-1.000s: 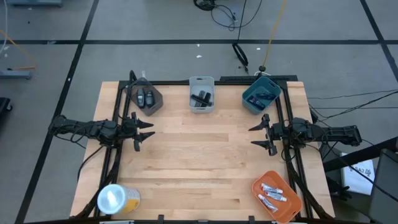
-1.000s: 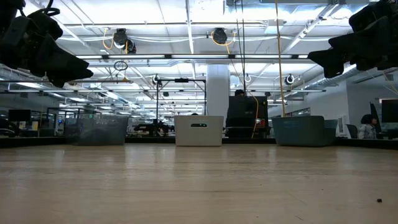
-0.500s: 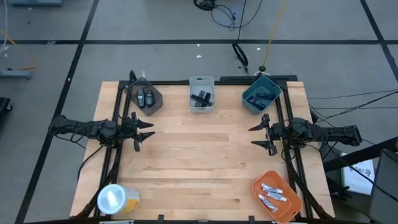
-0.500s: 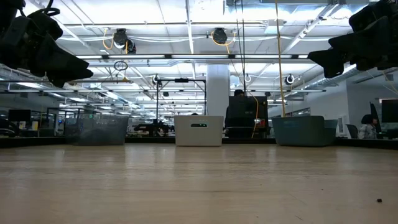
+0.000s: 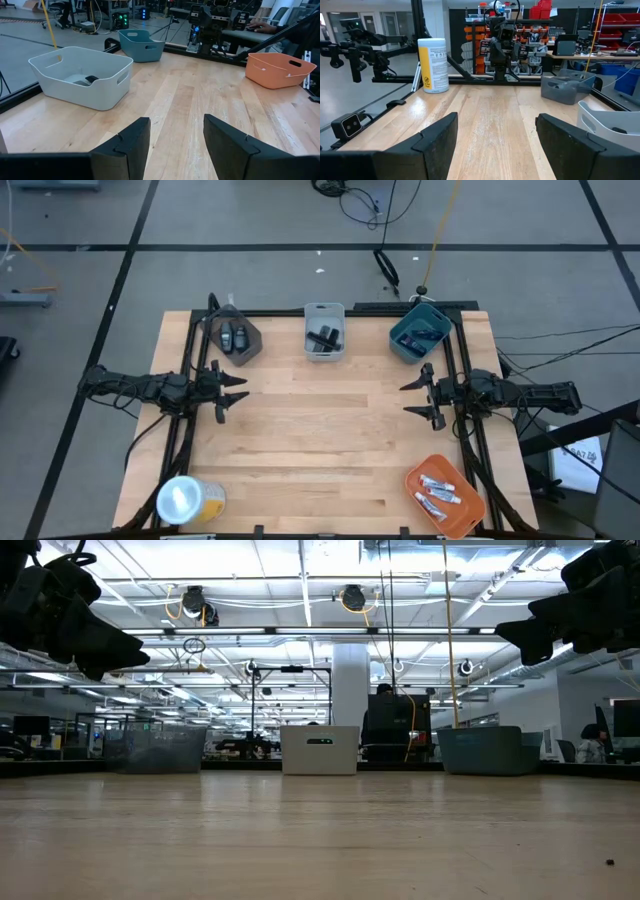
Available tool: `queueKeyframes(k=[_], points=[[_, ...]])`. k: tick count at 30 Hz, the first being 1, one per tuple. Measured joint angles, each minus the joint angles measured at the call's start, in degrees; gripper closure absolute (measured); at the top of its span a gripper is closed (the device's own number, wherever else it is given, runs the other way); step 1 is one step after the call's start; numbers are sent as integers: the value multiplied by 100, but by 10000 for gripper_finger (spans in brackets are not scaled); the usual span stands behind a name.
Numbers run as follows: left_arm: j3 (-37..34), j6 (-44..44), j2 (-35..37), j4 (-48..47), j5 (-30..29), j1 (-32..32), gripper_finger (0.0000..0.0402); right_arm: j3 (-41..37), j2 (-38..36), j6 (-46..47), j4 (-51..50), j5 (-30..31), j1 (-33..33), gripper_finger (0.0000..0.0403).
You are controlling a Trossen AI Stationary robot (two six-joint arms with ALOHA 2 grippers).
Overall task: Pick & Place Travel size toiletries
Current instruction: Return to Home Position
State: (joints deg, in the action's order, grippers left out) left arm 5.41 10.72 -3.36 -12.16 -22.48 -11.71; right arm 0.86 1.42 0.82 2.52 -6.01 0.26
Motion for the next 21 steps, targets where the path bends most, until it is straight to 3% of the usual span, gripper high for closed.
queueKeyframes(k=[21], points=[[0, 0, 0, 1, 0, -1, 218, 0, 0, 0, 0, 0, 1, 140]])
